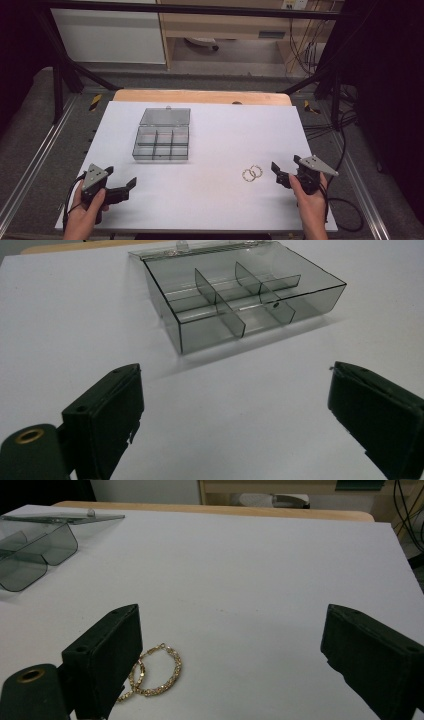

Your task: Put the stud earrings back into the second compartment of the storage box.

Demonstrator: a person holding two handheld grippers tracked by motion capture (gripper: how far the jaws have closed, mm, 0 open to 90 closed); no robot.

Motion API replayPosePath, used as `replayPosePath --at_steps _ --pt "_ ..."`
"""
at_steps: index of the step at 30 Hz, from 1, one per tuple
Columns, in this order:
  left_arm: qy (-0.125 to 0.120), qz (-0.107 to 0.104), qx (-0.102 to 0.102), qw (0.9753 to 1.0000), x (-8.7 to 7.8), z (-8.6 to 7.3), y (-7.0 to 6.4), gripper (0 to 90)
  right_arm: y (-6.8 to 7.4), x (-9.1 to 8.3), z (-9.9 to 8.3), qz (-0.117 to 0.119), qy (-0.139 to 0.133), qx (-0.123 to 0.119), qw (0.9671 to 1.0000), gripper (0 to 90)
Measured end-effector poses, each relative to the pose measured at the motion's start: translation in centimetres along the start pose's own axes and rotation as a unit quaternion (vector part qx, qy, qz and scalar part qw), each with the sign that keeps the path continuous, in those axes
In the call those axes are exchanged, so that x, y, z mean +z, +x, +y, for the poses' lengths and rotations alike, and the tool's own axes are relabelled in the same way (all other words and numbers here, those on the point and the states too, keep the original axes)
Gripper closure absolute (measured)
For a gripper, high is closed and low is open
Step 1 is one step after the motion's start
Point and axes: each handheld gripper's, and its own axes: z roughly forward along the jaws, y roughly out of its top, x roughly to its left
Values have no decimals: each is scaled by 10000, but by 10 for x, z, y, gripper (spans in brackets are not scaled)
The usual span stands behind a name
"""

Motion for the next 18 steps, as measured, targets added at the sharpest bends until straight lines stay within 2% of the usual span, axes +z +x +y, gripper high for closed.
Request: replayPosePath --at_steps 5,6,11,14,18 --pt "41 -17 20 10000 0 -2 1 82 7 2 2 39 47 -74 10000 93" --pt "55 -23 5 10000 0 -2 1 82 12 4 3 32 123 -204 9997 78" --pt "51 -39 28 10000 0 -2 1 82 26 10 5 86 282 -283 9992 61" --pt "77 -50 43 9999 1 -2 0 82 34 13 4 165 406 -394 9983 73" --pt "117 -65 117 9998 2 -1 -2 82 42 15 3 301 556 -404 9972 85"
